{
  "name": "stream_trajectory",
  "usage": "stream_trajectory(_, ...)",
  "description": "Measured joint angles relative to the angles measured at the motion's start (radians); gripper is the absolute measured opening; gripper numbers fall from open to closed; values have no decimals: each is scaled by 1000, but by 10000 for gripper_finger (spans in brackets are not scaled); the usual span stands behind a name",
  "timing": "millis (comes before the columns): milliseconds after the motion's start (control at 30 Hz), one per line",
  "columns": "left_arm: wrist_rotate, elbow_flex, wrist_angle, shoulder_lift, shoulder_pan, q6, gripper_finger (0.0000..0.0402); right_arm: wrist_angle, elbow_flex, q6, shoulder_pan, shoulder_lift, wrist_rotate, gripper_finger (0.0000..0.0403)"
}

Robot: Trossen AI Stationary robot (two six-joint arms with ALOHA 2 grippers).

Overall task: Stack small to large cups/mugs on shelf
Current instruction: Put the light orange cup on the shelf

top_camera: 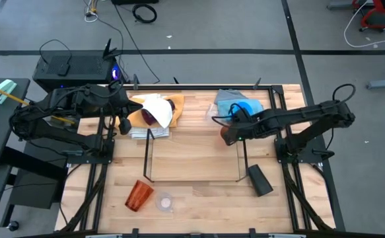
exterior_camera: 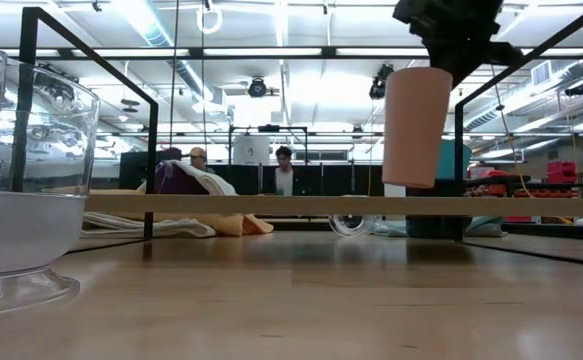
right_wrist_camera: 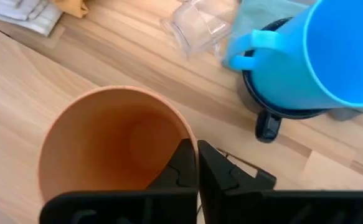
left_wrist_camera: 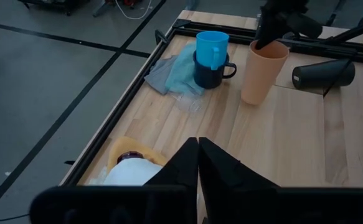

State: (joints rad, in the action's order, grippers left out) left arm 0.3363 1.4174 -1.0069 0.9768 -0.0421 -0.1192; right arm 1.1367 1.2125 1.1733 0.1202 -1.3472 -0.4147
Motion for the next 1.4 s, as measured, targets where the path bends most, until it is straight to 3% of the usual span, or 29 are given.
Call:
stream_trajectory(233, 0, 0, 0, 0, 0, -1, 29, -17, 2, -60, -33, -64, 73, 0)
stream_trajectory(967, 0, 0, 0, 0, 0, -1, 29, -30, 2, -131, -55, -77, 63, 1)
stream_trajectory(1400, 0, 0, 0, 0, 0, 0, 21, -23, 34, -192, -56, -77, 110, 66)
